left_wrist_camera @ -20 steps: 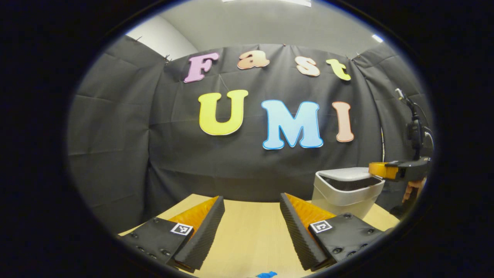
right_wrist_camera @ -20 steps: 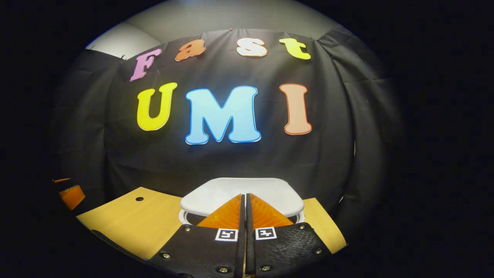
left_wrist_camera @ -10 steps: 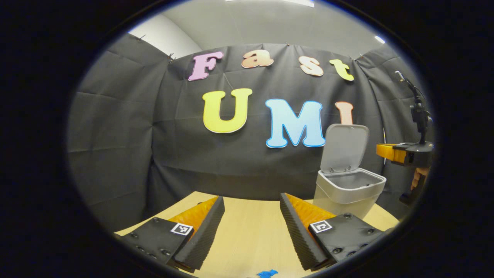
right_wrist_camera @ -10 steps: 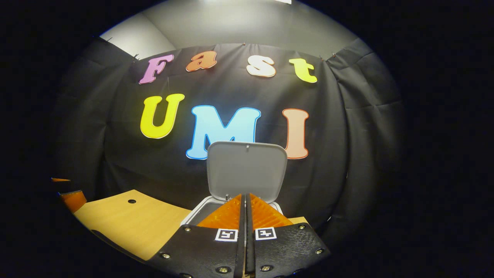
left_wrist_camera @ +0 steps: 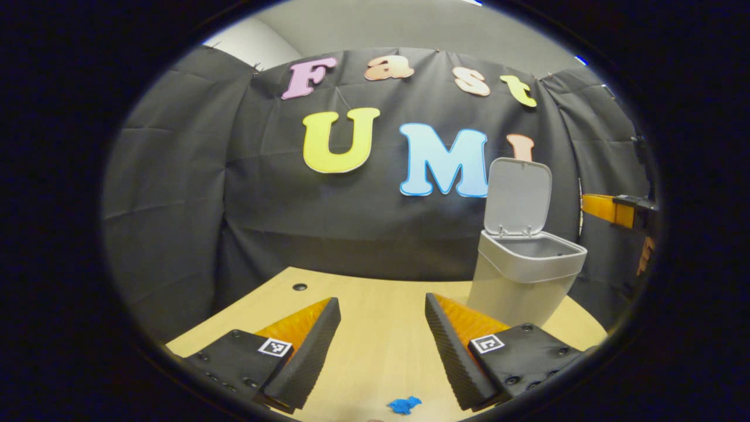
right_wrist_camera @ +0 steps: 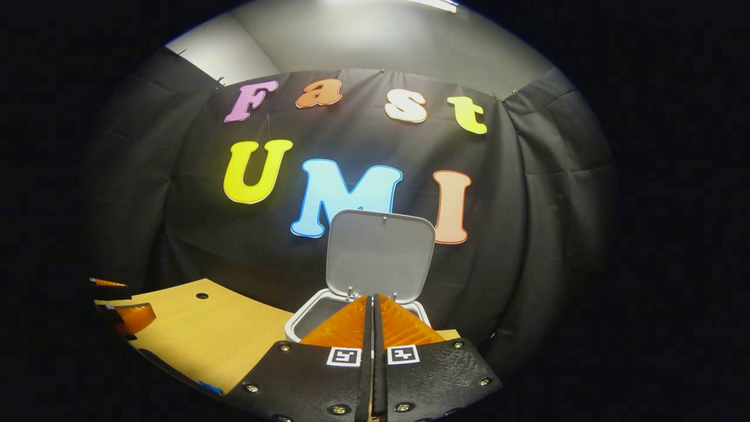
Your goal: Press the lid of the desktop garbage bin to open it, pick up the crumpled paper on the desktop and throw it into the bin, then pick up the pop can on the desktop and drop it into the bin, and finally close the garbage bin lid.
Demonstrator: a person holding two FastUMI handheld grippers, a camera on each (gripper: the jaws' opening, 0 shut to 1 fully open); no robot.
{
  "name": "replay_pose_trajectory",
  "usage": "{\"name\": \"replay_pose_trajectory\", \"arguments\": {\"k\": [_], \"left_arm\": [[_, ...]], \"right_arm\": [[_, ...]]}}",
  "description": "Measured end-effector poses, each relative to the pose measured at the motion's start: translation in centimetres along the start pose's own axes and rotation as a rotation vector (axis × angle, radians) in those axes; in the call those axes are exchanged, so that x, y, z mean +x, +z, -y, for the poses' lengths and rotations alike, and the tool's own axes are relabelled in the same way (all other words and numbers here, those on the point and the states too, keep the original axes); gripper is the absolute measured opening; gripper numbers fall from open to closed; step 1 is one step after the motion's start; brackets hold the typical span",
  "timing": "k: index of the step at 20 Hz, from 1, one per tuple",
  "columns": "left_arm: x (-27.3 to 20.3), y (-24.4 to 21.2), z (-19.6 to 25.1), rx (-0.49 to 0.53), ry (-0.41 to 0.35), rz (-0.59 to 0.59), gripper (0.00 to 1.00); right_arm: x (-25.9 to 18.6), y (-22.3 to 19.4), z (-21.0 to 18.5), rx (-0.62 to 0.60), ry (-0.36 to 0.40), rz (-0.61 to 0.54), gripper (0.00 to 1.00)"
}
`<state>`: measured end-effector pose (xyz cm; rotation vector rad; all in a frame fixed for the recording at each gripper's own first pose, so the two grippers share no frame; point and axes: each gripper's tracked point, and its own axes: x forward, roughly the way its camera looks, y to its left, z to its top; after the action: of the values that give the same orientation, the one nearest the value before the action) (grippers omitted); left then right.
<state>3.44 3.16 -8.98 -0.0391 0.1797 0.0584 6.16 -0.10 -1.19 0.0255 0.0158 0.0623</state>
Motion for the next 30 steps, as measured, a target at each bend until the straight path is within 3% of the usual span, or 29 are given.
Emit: {"name": "replay_pose_trajectory", "arguments": {"k": [3, 4, 9, 10, 12, 13, 14, 16, 21, 22, 30], "left_arm": [[0.3, -2.0, 0.5, -0.003, -0.019, -0.047, 0.95], [0.2, -2.7, 0.7, -0.001, -0.025, -0.064, 1.0], [0.4, -6.6, 1.4, 0.009, -0.054, -0.142, 1.0], [0.4, -7.3, 1.5, 0.011, -0.059, -0.156, 1.0], [0.6, -8.8, 1.6, 0.017, -0.07, -0.181, 1.0], [0.6, -9.5, 1.8, 0.021, -0.078, -0.197, 0.95], [0.6, -10.3, 2.0, 0.026, -0.086, -0.215, 1.0], [0.6, -12.1, 2.1, 0.037, -0.097, -0.249, 0.95], [0.8, -16.4, 2.2, 0.059, -0.119, -0.325, 0.95], [0.9, -17.4, 2.2, 0.063, -0.124, -0.341, 1.0], [1.1, -25.0, 2.5, 0.097, -0.149, -0.472, 0.95]], "right_arm": [[-0.7, -0.4, -0.3, 0.019, 0.006, -0.006, 0.05], [-0.8, -0.5, -0.3, 0.025, 0.004, -0.004, 0.09], [-1.6, -1.0, -0.3, 0.031, -0.012, -0.01, 0.34], [-1.7, -1.1, -0.4, 0.03, -0.012, -0.009, 0.5], [-2.1, -1.1, -0.4, 0.026, -0.018, -0.005, 0.56], [-2.4, -1.0, -0.5, 0.028, -0.015, 0.002, 0.65], [-2.6, -0.9, -0.5, 0.031, -0.018, 0.008, 0.73], [-2.9, -0.7, -0.5, 0.039, -0.024, 0.02, 0.9], [-4.0, -0.9, -0.5, 0.035, -0.044, 0.026, 0.95], [-4.2, -1.0, -0.4, 0.03, -0.049, 0.025, 0.95], [-5.6, -3.4, -1.2, 0.018, -0.059, -0.058, 0.95]]}}
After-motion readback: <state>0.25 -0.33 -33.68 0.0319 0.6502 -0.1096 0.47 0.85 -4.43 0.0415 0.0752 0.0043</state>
